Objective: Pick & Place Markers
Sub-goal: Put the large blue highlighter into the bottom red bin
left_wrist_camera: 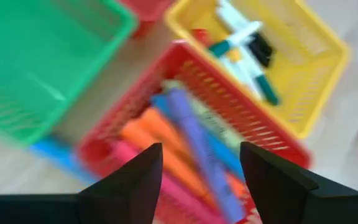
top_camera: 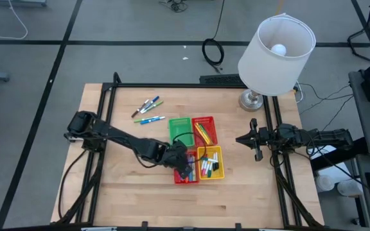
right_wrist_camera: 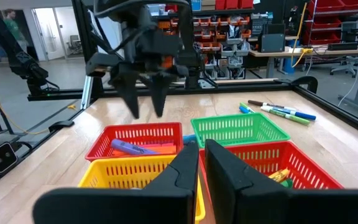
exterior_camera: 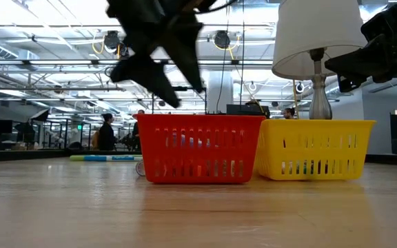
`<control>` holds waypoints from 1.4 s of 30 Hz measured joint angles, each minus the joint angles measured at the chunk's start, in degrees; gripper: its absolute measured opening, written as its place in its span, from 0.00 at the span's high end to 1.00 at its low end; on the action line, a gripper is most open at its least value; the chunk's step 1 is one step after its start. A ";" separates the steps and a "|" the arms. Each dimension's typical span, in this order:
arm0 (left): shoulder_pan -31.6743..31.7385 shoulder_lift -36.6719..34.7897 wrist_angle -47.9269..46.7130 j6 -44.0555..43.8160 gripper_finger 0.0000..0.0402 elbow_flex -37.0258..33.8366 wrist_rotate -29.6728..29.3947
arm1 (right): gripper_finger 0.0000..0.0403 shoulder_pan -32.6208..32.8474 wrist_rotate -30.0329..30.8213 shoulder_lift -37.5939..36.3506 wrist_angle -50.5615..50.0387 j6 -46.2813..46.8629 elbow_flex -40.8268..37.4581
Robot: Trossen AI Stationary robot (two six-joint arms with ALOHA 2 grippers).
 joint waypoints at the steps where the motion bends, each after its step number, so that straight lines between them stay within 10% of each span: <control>1: -0.61 -0.63 -2.09 -0.80 0.46 -0.01 -2.23 | 0.96 0.00 -0.01 0.02 0.00 0.02 -0.02; 10: -4.94 -0.67 -19.54 -15.13 0.57 -0.72 -15.90 | 0.96 0.01 0.00 0.00 0.00 0.00 0.00; 25: -4.01 -0.63 0.02 -15.34 0.97 -17.99 -17.89 | 0.96 0.00 -0.01 0.00 -0.02 0.00 -0.02; 42: -3.49 -0.65 18.18 -3.17 0.99 -21.49 -15.85 | 0.96 0.02 -0.01 0.01 -0.07 0.02 -0.02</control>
